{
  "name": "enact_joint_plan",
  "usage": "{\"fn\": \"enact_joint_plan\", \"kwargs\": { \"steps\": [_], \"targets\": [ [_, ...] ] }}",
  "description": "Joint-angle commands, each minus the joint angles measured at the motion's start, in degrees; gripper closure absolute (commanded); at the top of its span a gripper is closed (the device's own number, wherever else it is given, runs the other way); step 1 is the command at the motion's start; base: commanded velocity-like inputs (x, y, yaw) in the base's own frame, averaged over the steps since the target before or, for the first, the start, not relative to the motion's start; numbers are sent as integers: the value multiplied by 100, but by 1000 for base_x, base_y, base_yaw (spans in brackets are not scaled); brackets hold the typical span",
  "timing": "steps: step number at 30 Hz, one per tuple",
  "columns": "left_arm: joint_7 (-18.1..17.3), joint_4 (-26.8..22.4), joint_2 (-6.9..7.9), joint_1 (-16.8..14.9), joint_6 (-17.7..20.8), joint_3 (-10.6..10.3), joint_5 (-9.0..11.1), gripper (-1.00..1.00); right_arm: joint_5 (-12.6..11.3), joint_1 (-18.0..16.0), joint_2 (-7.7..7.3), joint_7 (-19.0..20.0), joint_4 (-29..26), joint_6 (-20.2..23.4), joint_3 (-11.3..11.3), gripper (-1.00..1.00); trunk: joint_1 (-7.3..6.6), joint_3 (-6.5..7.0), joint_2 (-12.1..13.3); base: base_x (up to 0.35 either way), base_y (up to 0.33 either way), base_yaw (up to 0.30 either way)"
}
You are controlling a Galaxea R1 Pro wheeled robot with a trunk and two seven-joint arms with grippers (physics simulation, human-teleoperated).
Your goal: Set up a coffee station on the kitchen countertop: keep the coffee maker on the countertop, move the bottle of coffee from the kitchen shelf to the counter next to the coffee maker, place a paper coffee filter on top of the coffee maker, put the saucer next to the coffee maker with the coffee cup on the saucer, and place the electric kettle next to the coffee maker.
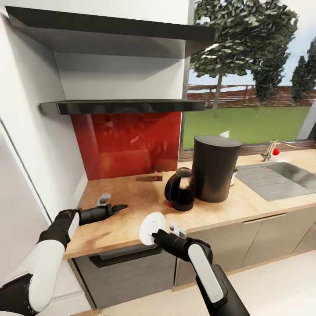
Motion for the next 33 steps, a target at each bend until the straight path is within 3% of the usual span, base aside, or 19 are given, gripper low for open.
{"fn": "enact_joint_plan", "kwargs": {
  "steps": [1, 7, 14, 33],
  "targets": [
    [-61, -32, -3, -7, 44, 28, -70, -100, -63, -6, 0, -62, -8, 8, 0, 100, 2, -15, -13, -245, -111, 0],
    [-80, -44, 100, -2, 46, 14, -69, -100, -63, -6, 0, -62, -8, 6, -2, 100, 2, -15, -13, -94, -37, 0],
    [-81, -33, 124, 0, 46, 7, -67, -100, -63, -6, 0, -62, -16, 3, -5, 100, 2, -15, -13, -35, -2, 0],
    [-106, -48, 108, 3, 38, 6, -54, -100, -63, -6, 0, -62, -17, 1, -6, 100, 2, -15, -13, -293, -111, 0]
  ]
}}
